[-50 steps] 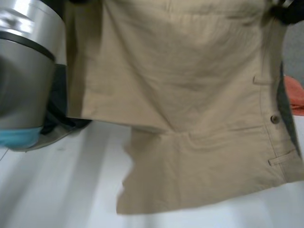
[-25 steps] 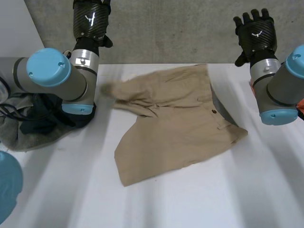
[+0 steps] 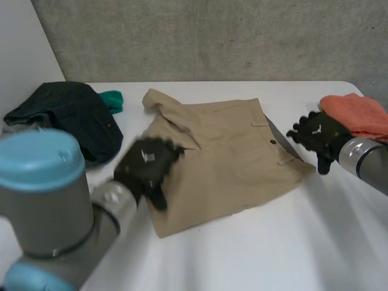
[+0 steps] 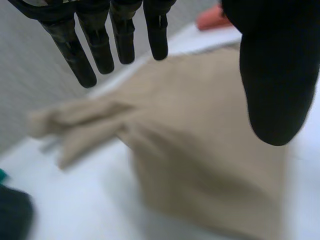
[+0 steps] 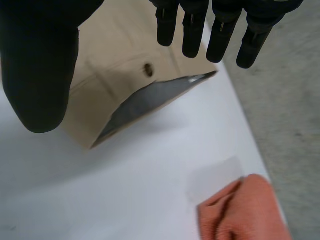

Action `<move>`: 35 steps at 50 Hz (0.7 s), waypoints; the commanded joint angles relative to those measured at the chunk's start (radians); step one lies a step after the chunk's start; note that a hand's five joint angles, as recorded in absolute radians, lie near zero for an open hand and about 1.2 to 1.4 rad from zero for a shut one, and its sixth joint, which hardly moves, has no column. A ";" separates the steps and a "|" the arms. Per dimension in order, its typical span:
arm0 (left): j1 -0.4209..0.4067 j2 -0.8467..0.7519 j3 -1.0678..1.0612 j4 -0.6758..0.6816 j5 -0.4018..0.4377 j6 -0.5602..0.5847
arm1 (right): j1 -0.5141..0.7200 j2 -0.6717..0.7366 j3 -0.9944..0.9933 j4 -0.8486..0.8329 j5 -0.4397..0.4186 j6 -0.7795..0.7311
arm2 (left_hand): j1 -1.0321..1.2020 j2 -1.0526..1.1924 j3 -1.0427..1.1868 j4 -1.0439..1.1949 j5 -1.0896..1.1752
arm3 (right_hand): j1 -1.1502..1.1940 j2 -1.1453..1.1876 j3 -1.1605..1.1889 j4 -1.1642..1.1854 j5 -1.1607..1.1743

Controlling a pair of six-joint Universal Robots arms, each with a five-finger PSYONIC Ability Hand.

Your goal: Fold the laundry.

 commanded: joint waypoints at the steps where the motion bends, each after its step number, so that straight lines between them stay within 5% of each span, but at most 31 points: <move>1: -0.048 -0.008 -0.097 -0.016 -0.023 -0.099 | -0.020 0.105 -0.011 -0.023 -0.056 -0.006 | 0.110 0.117 0.122 0.117 0.116 | 0.163 0.157 0.156 0.155 0.149; 8: -0.045 -0.072 -0.101 -0.002 -0.065 -0.110 | -0.019 0.139 -0.013 -0.048 -0.094 0.022 | 0.113 0.120 0.125 0.120 0.119 | 0.447 0.441 0.440 0.439 0.433; 11: -0.037 -0.089 -0.098 0.007 -0.068 -0.110 | -0.015 0.145 -0.014 -0.066 -0.099 0.060 | 0.118 0.126 0.131 0.126 0.125 | 1.085 1.080 1.078 1.078 1.071; 19: -0.039 -0.147 -0.095 0.105 -0.069 -0.104 | -0.017 0.127 0.010 -0.099 -0.088 0.122 | 0.508 0.516 0.521 0.516 0.515 | 1.087 1.081 1.079 1.079 1.072; 24: -0.043 -0.163 -0.086 0.155 -0.071 -0.090 | -0.018 0.095 0.041 -0.095 -0.082 0.122 | 0.963 0.971 0.976 0.971 0.970 | 1.087 1.081 1.079 1.079 1.072; 35: -0.035 -0.187 -0.075 0.203 -0.075 -0.021 | -0.020 0.001 0.095 -0.050 -0.039 0.122 | 1.069 1.077 1.082 1.077 1.076 | 1.087 1.081 1.079 1.079 1.072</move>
